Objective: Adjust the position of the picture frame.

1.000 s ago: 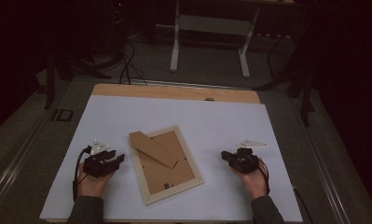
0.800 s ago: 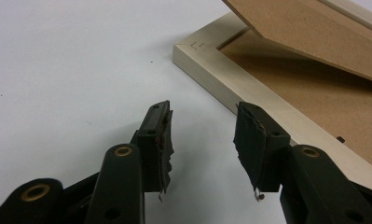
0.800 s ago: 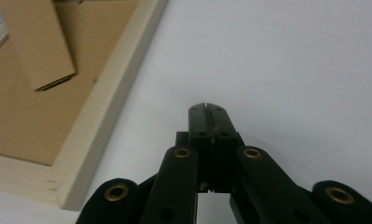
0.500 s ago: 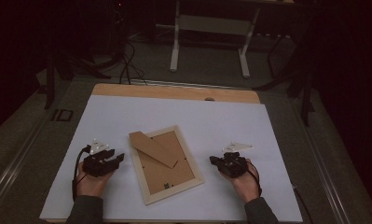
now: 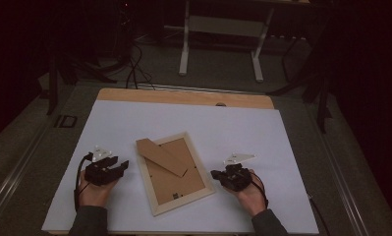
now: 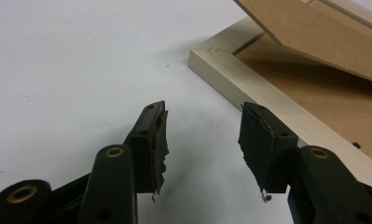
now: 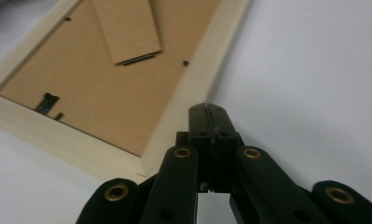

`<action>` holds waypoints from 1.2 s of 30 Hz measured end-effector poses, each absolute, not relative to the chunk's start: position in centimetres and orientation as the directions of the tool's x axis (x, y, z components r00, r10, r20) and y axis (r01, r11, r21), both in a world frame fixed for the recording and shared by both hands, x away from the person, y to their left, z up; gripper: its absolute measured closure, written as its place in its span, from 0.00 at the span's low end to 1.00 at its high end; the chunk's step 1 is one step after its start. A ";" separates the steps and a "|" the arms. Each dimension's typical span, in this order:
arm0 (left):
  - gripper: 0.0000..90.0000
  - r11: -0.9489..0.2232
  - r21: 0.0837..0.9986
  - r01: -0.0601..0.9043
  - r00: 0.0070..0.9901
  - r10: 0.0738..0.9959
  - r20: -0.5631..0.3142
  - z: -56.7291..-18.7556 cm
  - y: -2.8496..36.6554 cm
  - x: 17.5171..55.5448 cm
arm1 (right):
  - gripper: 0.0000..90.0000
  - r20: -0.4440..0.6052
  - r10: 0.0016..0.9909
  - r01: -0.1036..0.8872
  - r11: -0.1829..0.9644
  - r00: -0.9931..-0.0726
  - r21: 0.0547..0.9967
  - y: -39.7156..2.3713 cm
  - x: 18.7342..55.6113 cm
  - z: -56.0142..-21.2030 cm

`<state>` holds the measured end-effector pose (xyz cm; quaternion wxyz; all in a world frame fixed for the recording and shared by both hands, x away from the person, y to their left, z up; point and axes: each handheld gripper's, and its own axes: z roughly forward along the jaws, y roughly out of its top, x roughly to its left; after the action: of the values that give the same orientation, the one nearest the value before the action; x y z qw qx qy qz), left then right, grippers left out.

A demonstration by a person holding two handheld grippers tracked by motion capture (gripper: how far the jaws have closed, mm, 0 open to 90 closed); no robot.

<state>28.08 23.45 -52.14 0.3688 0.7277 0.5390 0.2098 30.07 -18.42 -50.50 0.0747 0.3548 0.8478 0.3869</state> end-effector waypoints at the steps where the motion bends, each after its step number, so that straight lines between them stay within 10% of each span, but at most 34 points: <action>1: 0.58 -0.147 0.763 0.630 0.331 0.939 -0.092 -52.1 23.5 28.1 | 1.00 0.148 0.659 0.544 0.449 -0.737 0.709 -18.4 30.1 -50.5; 36: 0.56 -0.117 0.765 0.633 0.291 0.952 -0.096 -52.0 24.2 28.1 | 1.00 0.101 0.572 0.482 0.568 -0.814 0.668 -14.9 28.6 -51.6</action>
<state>28.05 24.24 -52.01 0.3666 0.7149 0.5543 0.2173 28.60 -14.86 -51.55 0.0634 0.2983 0.8831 0.3566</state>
